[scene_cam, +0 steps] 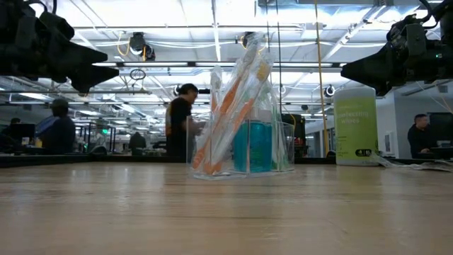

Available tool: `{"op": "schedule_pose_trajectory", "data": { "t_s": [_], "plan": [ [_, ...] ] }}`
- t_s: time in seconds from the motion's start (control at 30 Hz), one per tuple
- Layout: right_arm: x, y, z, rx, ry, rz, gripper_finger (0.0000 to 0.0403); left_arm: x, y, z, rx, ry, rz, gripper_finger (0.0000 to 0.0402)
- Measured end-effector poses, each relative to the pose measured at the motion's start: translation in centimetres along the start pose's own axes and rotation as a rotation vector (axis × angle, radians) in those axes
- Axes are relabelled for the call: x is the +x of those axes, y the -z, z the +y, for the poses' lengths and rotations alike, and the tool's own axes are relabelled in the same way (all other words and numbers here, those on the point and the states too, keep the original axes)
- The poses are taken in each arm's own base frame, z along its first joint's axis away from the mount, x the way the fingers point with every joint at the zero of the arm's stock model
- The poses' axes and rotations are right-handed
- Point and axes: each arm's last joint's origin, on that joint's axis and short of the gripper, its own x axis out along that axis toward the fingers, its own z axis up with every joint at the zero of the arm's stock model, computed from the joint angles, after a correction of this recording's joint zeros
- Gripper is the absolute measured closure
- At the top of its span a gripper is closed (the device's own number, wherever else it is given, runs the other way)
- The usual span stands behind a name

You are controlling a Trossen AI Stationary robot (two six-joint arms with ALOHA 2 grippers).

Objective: Pick & Place toothbrushing station
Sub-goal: Return to Home Position

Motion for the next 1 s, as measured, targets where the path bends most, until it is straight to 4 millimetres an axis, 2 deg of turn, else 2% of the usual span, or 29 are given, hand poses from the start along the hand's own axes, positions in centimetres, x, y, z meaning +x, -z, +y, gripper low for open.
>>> {"op": "schedule_pose_trajectory", "data": {
  "t_s": [1.0],
  "plan": [
    [0.00,0.00,0.00,0.000,0.000,0.000,0.0305,0.00,-0.17,0.05,0.048,-0.007,-0.017,0.0105]
  ]
}}
